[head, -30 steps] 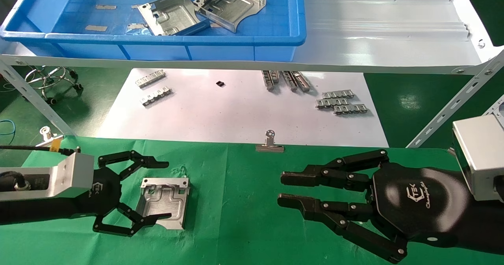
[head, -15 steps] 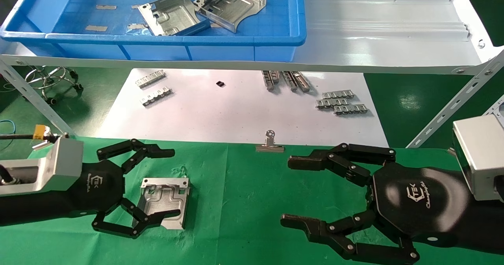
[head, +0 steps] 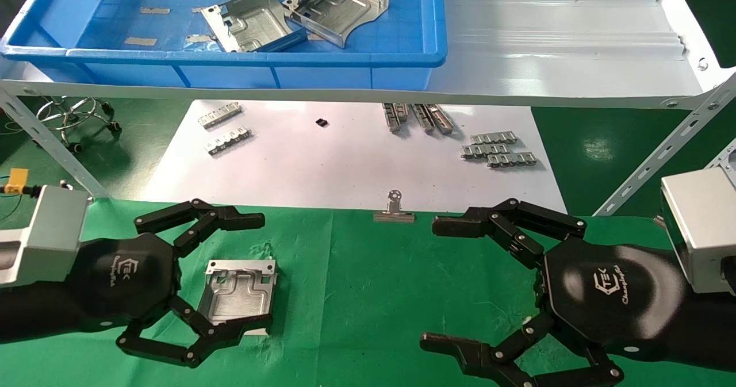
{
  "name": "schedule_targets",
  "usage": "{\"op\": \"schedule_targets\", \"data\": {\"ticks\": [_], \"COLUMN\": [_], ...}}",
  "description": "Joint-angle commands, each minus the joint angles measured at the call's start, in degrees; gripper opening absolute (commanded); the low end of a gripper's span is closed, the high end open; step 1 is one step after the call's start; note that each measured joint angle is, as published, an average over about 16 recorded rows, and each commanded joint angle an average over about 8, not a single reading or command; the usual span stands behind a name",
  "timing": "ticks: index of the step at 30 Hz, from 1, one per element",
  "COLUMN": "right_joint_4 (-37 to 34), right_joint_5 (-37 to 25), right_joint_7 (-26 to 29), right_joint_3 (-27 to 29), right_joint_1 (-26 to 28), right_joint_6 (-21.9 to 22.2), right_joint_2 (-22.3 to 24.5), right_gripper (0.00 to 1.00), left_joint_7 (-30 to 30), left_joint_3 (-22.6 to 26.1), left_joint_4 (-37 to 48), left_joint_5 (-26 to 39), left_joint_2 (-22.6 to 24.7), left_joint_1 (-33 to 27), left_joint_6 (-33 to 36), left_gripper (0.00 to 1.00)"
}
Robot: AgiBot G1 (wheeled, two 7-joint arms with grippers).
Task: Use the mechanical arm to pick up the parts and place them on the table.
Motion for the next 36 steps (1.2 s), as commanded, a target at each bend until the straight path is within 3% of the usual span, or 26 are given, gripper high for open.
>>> {"op": "schedule_targets", "data": {"ticks": [1,16,36], "right_joint_4": [0.00,-0.01,-0.02], "right_joint_5": [0.00,0.01,0.01], "right_joint_7": [0.00,0.00,-0.01], "right_joint_3": [0.00,0.00,0.00], "right_joint_1": [0.00,0.00,-0.01], "right_joint_6": [0.00,0.01,0.02], "right_joint_2": [0.00,0.00,0.00], "right_gripper": [1.00,1.00,1.00], "left_joint_7": [-1.39,-10.56,-10.73], "left_joint_3": [-0.76,-5.87,-6.00], "left_joint_4": [-1.33,-10.28,-10.47], "left_joint_5": [-0.78,-6.03,-6.19], "left_joint_2": [-0.23,-1.79,-1.86], "left_joint_1": [0.72,5.54,5.68], "left_joint_6": [-0.03,-0.21,-0.24], "left_gripper": [1.00,1.00,1.00]}}
